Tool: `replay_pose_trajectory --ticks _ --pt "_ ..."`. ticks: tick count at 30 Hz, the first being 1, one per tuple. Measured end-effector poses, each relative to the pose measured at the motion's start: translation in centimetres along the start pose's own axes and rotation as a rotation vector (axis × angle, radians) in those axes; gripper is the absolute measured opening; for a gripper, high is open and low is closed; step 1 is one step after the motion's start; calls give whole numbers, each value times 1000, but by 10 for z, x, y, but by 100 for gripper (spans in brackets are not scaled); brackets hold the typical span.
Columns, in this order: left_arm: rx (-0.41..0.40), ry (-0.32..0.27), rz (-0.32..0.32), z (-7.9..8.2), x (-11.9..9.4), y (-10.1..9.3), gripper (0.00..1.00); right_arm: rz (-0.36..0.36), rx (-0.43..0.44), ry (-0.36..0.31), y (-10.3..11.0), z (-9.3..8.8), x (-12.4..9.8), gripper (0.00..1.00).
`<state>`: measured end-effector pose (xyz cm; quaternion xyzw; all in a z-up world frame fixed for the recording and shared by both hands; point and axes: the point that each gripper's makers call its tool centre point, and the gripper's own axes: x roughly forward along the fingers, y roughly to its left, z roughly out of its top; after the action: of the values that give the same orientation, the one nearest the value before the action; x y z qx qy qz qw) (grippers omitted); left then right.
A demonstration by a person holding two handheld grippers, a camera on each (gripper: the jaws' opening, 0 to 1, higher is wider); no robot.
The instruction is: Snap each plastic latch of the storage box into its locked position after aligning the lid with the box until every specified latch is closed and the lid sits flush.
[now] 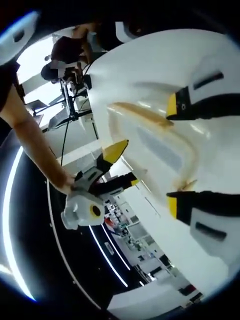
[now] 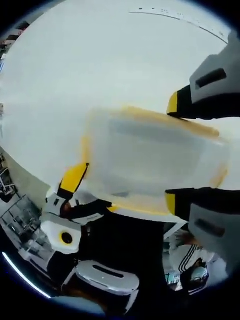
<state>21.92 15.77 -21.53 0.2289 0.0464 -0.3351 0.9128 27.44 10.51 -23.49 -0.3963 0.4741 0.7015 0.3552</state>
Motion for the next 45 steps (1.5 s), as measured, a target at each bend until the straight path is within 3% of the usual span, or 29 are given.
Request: replay_pose_trajectory --ticks 13,28,30,32,39,45 --pt "0 26 -3 0 3 2 55 28 -1 55 -5 -1 -1 48" --pt "11 54 -25 -1 7 3 56 70 -12 49 -9 0 -2 47" --pt "16 62 -31 -1 8 3 56 108 10 35 -5 -1 0 46" --pt "16 65 -35 -1 7 1 55 137 28 -21 -6 2 0 44" --pt "11 82 -36 0 7 -1 56 130 -3 -13 -6 -1 1 46" --pt "13 79 -31 -1 9 -1 57 135 -7 -81 -6 -2 0 49"
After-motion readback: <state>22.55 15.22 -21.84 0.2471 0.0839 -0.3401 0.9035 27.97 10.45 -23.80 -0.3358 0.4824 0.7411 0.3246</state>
